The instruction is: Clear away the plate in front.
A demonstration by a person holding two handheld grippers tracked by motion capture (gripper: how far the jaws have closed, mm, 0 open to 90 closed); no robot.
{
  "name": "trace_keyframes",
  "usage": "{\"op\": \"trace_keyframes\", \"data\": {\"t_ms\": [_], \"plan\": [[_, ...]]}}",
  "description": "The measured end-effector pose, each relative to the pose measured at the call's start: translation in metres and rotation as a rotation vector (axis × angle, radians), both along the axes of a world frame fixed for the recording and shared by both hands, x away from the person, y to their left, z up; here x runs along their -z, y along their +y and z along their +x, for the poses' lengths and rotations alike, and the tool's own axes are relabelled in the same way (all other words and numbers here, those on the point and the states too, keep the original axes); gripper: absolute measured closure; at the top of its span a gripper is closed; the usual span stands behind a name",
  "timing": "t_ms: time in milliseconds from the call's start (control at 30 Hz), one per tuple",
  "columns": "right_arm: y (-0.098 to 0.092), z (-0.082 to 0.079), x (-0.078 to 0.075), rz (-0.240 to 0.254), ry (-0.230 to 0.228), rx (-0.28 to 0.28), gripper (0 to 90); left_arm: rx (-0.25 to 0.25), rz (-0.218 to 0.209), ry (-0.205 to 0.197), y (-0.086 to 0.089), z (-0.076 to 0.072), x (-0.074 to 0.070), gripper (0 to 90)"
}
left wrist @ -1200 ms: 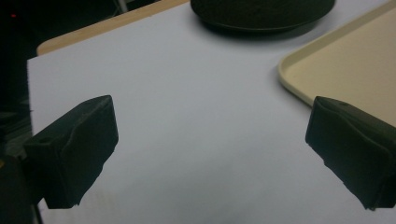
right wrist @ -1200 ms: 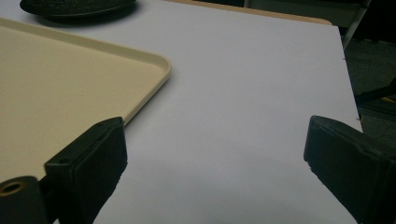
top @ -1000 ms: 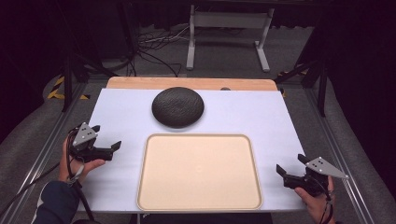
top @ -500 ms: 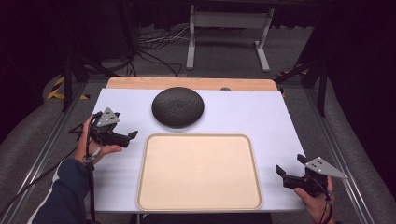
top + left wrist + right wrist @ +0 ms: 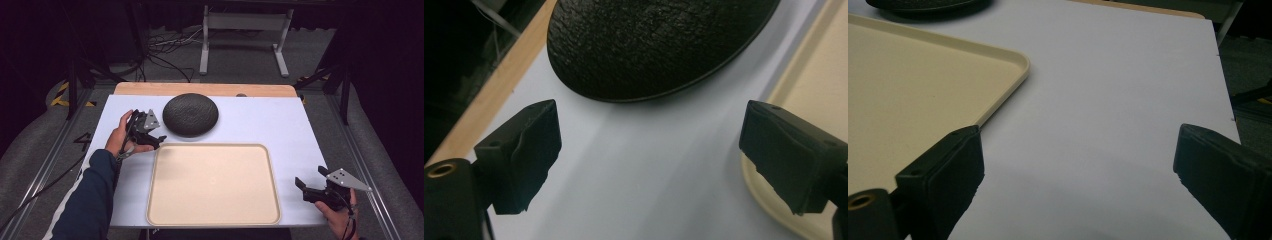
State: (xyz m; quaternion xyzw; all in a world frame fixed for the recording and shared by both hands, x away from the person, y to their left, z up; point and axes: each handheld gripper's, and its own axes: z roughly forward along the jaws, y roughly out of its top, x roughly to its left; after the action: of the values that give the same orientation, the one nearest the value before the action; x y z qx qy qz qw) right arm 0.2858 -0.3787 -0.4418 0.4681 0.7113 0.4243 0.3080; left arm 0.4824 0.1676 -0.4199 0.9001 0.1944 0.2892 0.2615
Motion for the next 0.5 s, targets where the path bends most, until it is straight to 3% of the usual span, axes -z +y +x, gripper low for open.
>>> {"op": "trace_keyframes", "data": {"t_ms": [67,100,200,267,367,433,500], "plan": [[0.000,0.000,0.000,0.001,0.002,0.001,6.6,-0.003,0.020,-0.002,-0.004,0.002,0.002,12.8],[-0.001,0.000,0.001,0.004,0.001,0.003,6.6,0.012,0.069,-0.032,-0.012,0.005,0.005,13.6],[-0.001,0.000,0.001,0.005,0.003,0.005,6.6,0.027,0.116,-0.052,-0.021,0.009,0.009,14.2],[-0.002,0.000,0.001,0.006,0.003,0.003,6.6,0.034,0.172,-0.068,-0.028,0.011,0.013,15.1],[-0.002,0.000,0.002,0.004,0.004,0.004,6.6,0.046,0.204,-0.095,-0.034,0.011,0.016,15.7],[-0.001,0.001,0.002,0.004,0.007,0.002,6.6,0.055,0.253,-0.133,-0.041,0.012,0.020,16.2],[-0.001,0.001,0.003,0.006,0.010,0.003,6.6,0.049,0.264,-0.150,-0.044,0.012,0.022,17.1]]}}
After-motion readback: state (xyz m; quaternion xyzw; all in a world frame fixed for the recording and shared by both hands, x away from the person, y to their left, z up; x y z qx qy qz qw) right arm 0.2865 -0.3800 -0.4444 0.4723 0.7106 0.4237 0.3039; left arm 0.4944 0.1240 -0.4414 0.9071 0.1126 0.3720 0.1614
